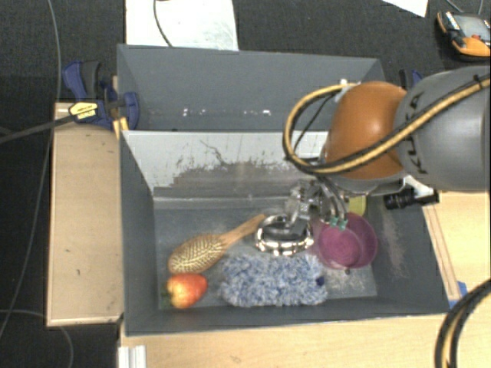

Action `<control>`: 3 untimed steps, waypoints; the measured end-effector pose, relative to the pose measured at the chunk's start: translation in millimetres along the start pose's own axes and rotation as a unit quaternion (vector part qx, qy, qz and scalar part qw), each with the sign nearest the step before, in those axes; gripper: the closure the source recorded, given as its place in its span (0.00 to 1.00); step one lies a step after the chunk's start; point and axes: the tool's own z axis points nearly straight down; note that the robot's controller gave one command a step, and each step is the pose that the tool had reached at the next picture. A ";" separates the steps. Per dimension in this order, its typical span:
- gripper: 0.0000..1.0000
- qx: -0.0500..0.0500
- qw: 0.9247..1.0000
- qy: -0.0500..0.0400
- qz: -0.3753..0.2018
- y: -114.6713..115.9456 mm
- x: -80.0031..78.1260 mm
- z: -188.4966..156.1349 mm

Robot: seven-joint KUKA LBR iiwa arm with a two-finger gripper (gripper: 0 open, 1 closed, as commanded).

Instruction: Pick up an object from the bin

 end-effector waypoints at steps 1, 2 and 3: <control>1.00 0.000 0.984 0.000 0.176 -64.5 -19.0 44.9; 1.00 -0.003 1.000 -0.006 0.024 -74.6 -24.4 -23.3; 1.00 -0.003 1.000 -0.006 0.024 -74.6 -24.4 -23.3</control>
Offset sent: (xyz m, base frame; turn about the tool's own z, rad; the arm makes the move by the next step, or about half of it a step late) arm 0.0072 -0.0783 0.0228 0.0485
